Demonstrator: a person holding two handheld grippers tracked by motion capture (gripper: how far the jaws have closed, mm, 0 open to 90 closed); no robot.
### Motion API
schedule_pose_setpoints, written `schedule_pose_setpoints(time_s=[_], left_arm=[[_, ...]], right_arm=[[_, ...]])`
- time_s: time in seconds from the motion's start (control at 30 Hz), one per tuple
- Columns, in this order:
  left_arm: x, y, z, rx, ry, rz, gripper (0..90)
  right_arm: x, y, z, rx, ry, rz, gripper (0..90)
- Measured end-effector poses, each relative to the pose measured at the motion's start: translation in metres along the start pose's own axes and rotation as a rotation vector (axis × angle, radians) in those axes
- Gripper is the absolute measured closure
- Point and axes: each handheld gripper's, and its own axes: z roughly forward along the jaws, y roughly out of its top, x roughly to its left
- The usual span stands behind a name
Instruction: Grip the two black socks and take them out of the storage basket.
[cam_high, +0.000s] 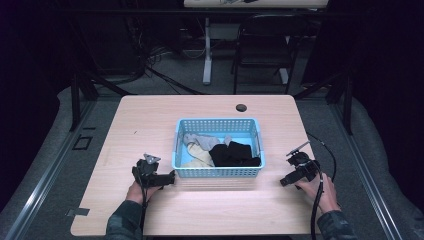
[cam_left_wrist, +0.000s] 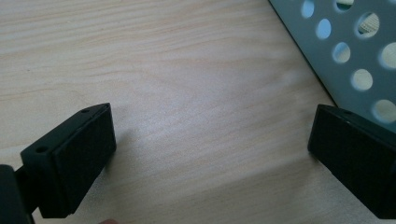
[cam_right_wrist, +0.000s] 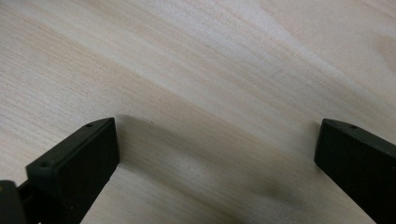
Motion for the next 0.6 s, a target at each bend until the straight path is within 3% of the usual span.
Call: schedule_pose_setpoints(time_s=[0.43,0.47,0.6], left_arm=[[0.0002,0.0007,0.0003,0.002,-0.002,0.004,0.6],[0.0002,0.0007,0.0003,0.002,-0.002,0.004,0.6],[0.0001,0.0006,0.0003,0.002,-0.002,0.004,0.6]], right_arm=[[0.0013,0.0006,0.0018,-0.026,0.001,0.016,0.0],[-0.0005,0.0018,0.0003,-0.002,0.004,-0.009,0.0],[-0.0028,0.0021,-0.0005,-0.006,0.001,-0.008,0.0]])
